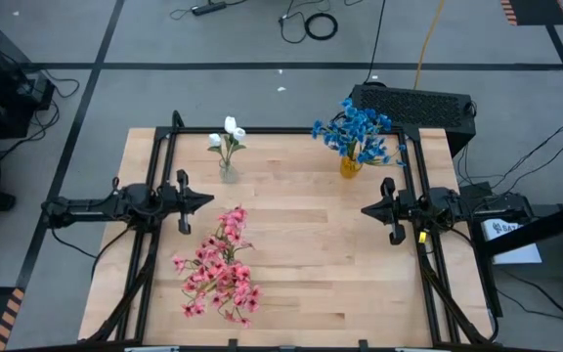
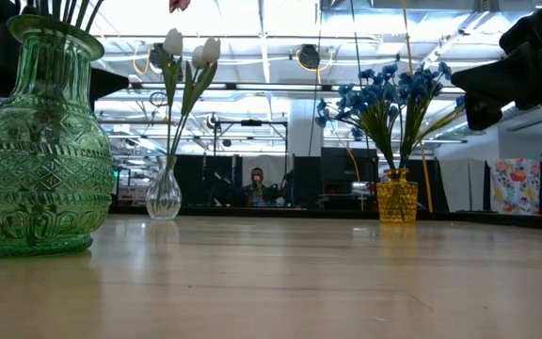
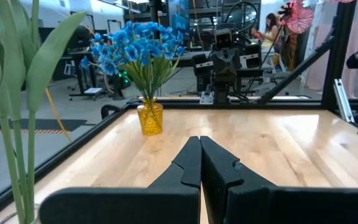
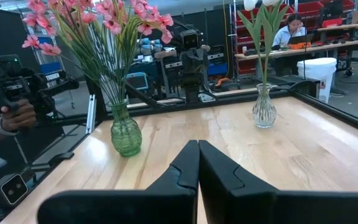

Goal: Sort flowers into vase by color
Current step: Return to Home Position

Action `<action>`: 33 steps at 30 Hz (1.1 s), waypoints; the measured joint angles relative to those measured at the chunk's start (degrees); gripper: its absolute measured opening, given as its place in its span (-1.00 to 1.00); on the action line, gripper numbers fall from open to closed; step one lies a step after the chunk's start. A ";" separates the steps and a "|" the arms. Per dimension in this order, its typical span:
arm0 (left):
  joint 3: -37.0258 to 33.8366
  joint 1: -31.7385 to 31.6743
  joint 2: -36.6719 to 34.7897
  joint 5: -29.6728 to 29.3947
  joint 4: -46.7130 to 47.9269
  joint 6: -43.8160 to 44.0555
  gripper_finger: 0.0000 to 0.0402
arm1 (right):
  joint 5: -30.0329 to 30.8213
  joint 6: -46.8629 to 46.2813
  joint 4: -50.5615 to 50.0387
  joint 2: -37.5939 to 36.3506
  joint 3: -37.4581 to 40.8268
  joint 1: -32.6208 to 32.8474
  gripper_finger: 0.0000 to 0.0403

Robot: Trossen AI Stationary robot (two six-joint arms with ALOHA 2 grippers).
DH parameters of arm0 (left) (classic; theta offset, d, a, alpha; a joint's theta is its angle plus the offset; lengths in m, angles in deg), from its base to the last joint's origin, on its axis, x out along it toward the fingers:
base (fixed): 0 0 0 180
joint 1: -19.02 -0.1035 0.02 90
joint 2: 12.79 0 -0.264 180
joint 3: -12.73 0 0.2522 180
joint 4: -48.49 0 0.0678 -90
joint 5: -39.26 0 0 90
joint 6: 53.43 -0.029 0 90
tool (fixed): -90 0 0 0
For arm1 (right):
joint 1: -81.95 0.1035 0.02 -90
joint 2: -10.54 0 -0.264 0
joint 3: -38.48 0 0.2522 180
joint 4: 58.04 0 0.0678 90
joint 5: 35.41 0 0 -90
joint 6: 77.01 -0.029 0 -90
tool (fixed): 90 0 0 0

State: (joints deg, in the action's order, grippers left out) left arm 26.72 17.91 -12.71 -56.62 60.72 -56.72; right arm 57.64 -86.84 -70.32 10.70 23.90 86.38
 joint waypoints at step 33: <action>0.00 0.01 0.00 0.10 -0.71 -0.04 -0.89 | 0.02 0.02 0.00 0.02 0.00 0.00 -1.00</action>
State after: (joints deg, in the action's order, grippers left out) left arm 26.72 17.92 -12.71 -56.52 60.01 -56.77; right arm 57.66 -86.82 -70.32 10.72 23.90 86.38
